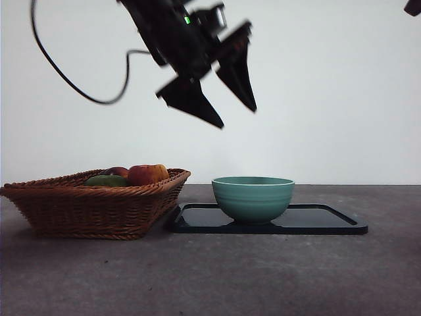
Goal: Pick up the wifruite, put it on the bowl, pick up the plate, put it on desk
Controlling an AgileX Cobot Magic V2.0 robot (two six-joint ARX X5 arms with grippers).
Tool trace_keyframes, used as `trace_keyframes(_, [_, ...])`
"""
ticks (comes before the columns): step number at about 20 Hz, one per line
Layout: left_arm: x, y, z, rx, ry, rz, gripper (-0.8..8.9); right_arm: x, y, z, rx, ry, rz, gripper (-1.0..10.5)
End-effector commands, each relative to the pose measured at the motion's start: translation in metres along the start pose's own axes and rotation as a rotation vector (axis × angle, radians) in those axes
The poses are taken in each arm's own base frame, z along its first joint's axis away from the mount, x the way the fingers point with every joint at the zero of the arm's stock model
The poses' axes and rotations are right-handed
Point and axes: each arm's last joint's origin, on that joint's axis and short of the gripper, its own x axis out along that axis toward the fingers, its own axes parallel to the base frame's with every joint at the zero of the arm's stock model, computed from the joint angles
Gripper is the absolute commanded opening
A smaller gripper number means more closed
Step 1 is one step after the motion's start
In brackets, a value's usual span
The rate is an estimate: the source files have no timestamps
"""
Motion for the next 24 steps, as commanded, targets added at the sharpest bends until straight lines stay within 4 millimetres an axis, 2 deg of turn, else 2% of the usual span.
trace_keyframes(1, [0.027, -0.001, 0.003, 0.071, 0.001, 0.006, 3.43, 0.0, 0.001, 0.001, -0.007, 0.004, 0.005, 2.1])
trace_keyframes(5, [0.06, -0.001, -0.007, 0.133, 0.033, 0.033, 3.42, 0.0, 0.0, -0.002, 0.002, 0.028, 0.003, 2.1])
trace_keyframes(11, [0.087, -0.01, -0.019, 0.28, 0.095, 0.114, 3.43, 0.0, 0.0, -0.004, 0.009, 0.047, 0.001, 2.1])
trace_keyframes(15, [0.097, -0.009, -0.023, 0.284, 0.106, 0.117, 3.42, 0.0, 0.0, -0.005, 0.012, 0.055, 0.001, 2.1])
trace_keyframes(24, [0.101, -0.007, -0.024, 0.302, 0.104, 0.122, 3.43, 0.0, 0.0, -0.006, 0.016, 0.065, 0.0, 2.1])
